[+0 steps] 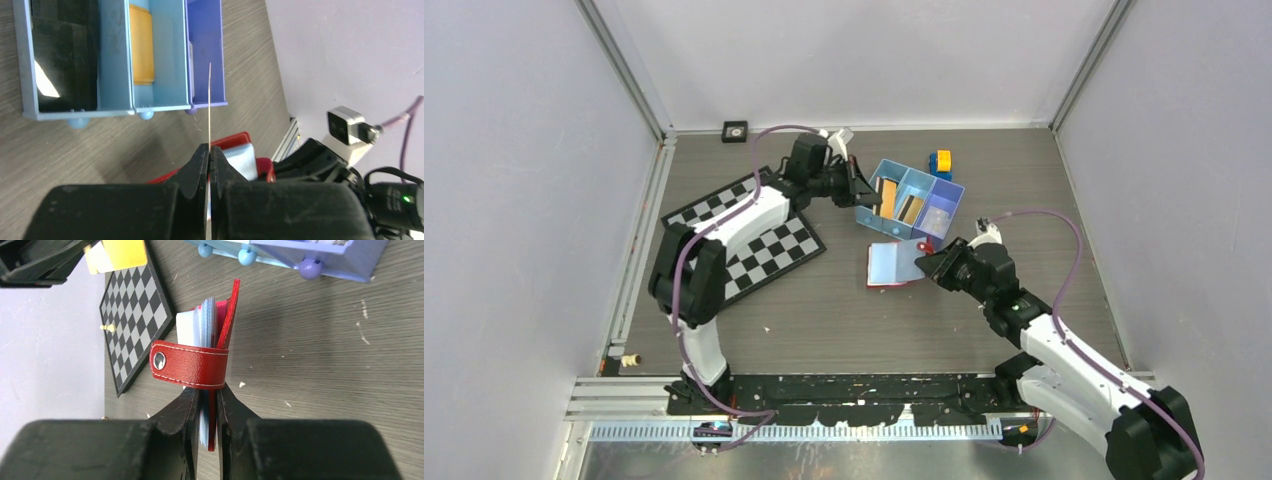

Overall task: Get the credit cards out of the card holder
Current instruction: Place the credit card in the storage box.

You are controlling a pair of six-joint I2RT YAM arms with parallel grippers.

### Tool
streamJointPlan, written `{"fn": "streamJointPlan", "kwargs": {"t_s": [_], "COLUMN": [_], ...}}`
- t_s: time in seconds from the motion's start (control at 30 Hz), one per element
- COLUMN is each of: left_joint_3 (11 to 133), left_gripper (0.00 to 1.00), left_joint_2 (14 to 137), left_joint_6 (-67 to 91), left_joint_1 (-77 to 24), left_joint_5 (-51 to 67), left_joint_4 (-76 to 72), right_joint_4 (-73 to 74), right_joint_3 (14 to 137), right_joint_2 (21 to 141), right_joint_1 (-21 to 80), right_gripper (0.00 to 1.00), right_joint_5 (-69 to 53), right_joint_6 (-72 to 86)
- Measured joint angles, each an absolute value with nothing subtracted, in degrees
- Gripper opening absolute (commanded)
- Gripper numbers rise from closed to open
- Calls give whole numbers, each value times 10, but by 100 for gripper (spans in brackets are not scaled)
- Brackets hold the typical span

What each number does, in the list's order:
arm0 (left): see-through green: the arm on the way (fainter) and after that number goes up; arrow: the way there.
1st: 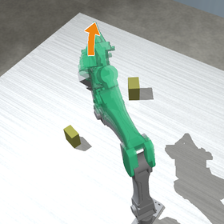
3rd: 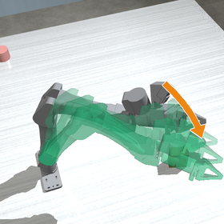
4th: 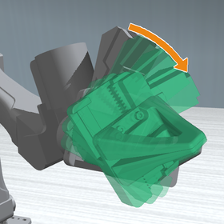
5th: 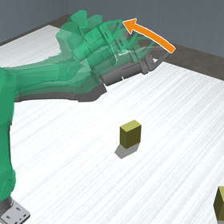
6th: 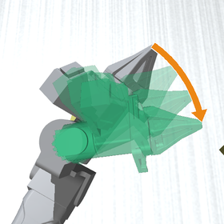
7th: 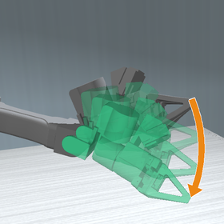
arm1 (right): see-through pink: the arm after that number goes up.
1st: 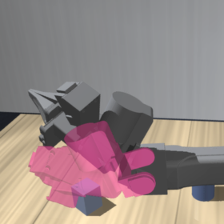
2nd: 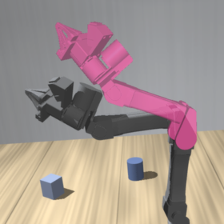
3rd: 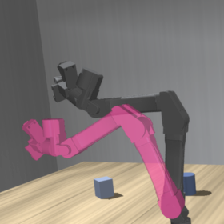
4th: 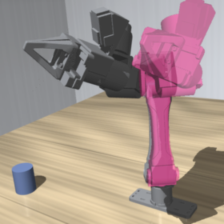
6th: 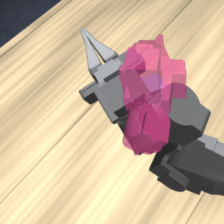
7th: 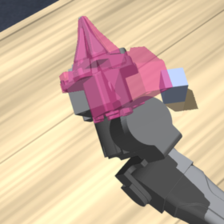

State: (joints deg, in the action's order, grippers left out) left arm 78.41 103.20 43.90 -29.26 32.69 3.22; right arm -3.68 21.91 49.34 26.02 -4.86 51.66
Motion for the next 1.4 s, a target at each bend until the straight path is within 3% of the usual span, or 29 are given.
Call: {"fn": "streamJointPlan", "kwargs": {"t_s": [0.23, 0.87, 1.13, 1.4], "left_joint_3": [893, 1180, 1220, 1215], "left_gripper": [0, 0, 31, 41], "left_joint_2": [1130, 1324, 1361, 1358], "left_joint_6": [393, 313, 293, 279], "left_joint_1": [-310, -329, -332, -340], "left_joint_5": [316, 295, 289, 277], "left_joint_4": [101, 252, 308, 320], "right_joint_4": [6, 15, 14, 14], "right_joint_3": [219, 215, 215, 215], "right_joint_2": [454, 480, 480, 480], "right_joint_1": [260, 260, 260, 260], "right_gripper": [1, 1, 0, 0], "right_joint_5": [-22, -42, -44, -43], "right_joint_6": [496, 498, 498, 498]}}
